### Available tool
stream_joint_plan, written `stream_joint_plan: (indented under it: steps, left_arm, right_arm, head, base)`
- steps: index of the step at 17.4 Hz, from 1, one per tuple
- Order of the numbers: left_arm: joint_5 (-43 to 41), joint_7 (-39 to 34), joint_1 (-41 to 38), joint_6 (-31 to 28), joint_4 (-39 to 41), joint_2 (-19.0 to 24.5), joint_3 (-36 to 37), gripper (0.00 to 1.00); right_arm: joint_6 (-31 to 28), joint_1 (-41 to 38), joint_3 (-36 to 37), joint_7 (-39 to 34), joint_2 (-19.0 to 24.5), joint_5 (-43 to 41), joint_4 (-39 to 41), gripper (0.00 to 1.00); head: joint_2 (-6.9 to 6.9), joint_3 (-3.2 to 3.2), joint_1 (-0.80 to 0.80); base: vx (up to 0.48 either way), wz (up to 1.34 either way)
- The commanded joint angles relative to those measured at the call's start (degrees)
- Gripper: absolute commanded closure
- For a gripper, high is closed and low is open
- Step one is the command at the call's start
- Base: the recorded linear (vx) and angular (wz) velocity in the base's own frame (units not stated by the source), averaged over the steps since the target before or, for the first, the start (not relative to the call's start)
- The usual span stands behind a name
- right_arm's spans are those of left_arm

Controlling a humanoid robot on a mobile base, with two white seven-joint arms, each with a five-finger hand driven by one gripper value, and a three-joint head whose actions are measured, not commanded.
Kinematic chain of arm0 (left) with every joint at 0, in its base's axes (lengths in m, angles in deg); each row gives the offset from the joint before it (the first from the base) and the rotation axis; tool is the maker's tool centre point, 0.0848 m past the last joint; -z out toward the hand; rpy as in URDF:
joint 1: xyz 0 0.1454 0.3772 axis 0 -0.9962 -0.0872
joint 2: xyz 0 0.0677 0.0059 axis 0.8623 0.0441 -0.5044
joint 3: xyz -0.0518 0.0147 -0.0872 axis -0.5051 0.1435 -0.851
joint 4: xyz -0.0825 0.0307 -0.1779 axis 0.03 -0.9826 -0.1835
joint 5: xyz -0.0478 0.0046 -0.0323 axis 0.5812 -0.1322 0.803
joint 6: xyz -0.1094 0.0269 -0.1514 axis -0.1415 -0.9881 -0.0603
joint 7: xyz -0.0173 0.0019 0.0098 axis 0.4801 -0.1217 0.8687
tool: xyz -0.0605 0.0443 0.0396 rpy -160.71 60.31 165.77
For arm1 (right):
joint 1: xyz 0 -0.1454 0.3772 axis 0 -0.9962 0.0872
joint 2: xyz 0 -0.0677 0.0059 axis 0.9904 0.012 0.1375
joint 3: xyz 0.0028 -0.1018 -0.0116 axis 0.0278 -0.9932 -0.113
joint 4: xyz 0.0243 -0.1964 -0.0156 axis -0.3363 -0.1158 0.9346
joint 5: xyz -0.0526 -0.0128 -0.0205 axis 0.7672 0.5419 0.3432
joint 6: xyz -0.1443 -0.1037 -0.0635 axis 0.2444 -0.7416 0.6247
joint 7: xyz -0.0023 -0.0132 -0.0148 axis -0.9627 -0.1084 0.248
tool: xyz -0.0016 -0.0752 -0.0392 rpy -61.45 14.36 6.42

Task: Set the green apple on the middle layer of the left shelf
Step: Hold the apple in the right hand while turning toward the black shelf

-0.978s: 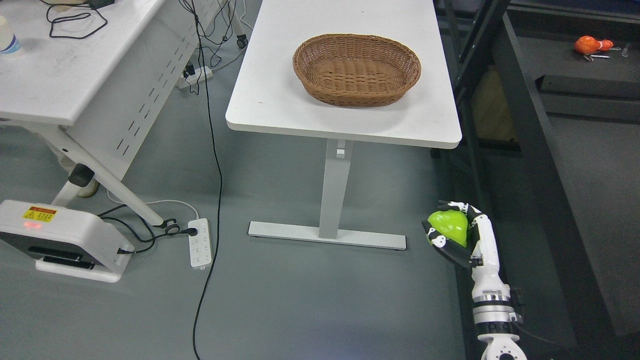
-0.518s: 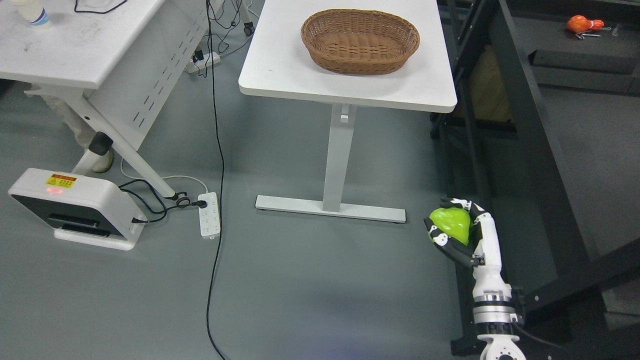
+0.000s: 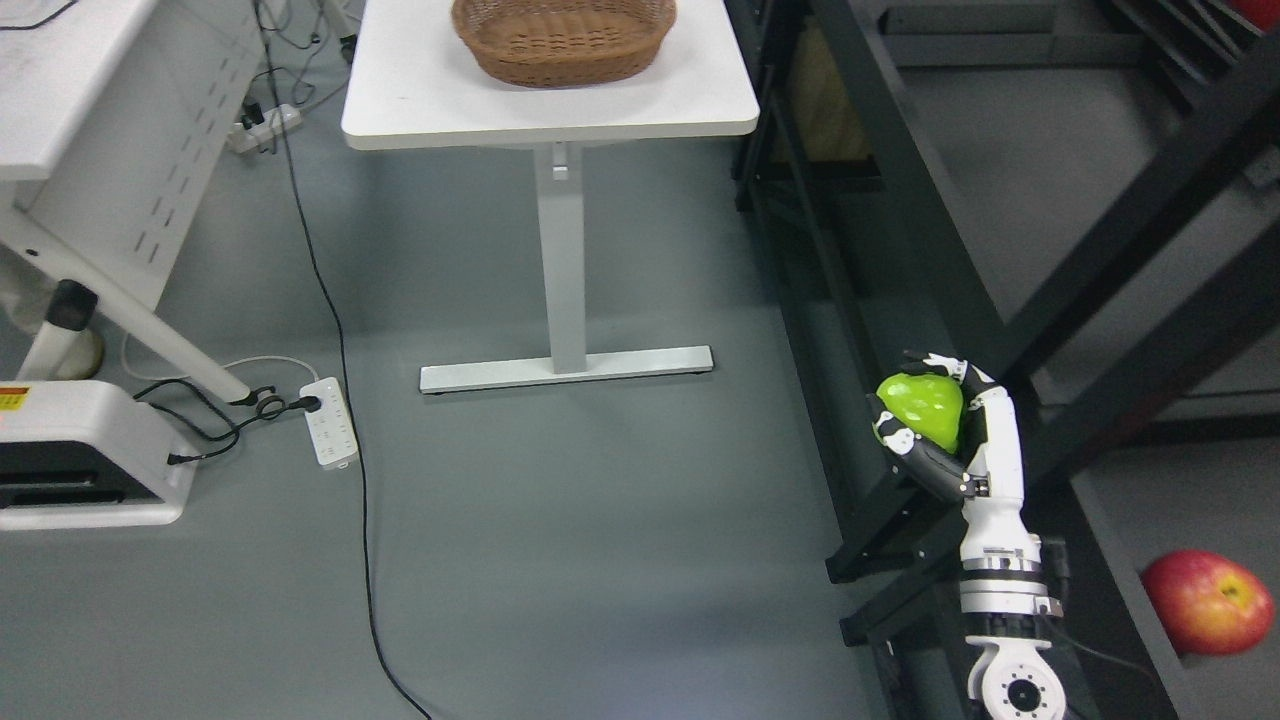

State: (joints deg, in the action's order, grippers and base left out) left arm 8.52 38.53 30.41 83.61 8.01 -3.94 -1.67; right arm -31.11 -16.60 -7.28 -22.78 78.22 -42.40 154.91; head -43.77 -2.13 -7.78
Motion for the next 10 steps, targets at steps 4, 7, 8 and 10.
stream_joint_plan:
  steps: [4,7,8,10]
  left_arm:
    - [0.0,0.0,-0.5,0.0,0.0,1.0,0.0,0.0]
    - [0.0,0.0,-0.5,0.0,0.0,1.0,0.0,0.0]
    - [0.0,0.0,-0.5,0.1,0.0,1.0,0.0,0.0]
    - [0.0,0.0,-0.5,0.0,0.0,1.0,0.0,0.0]
  right_arm:
    - [0.0,0.8,0.8,0.0,-0.8,0.0,0.0,0.99]
    - [-0.1,0.7,1.1,0.0,-0.8,0.0,0.0,0.99]
    - [-0.1,0.7,1.6,0.1,-0.8,0.0,0.0,1.0]
    - [-0.1,0.7,1.9,0.0,-0.8,0.1,0.0,1.0]
  head:
    - [0.0,0.0,0.0]
    - [0.0,0.0,0.0]
    - [0.0,0.0,0.0]
    - [0.0,0.0,0.0]
  base:
    - [-0.143,-0.79]
    - [-0.111,-0.93]
    - [-0.082,-1.0]
    - [-0.066,-0.99]
